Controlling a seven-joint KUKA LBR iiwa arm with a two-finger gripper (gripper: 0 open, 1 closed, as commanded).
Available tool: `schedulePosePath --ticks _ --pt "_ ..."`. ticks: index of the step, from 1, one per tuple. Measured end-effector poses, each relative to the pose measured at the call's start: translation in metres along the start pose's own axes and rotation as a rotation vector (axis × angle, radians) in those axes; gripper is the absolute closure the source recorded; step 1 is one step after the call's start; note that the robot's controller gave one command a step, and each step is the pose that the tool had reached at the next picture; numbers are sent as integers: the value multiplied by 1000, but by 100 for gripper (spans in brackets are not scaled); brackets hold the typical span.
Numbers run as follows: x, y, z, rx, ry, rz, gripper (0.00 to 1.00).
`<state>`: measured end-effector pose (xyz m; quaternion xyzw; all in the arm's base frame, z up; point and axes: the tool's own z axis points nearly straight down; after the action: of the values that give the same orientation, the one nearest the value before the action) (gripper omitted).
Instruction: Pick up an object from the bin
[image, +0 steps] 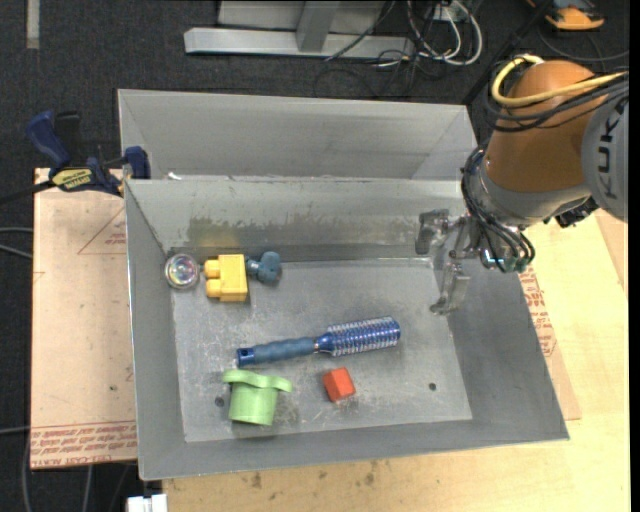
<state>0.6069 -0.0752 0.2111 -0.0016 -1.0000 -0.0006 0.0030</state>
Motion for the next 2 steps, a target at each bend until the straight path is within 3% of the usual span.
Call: schedulePosePath --ticks 1,2 --pt "30 104 143 -1 -3 -471 0" --pt "36 112 111 3 -10 -578 0"
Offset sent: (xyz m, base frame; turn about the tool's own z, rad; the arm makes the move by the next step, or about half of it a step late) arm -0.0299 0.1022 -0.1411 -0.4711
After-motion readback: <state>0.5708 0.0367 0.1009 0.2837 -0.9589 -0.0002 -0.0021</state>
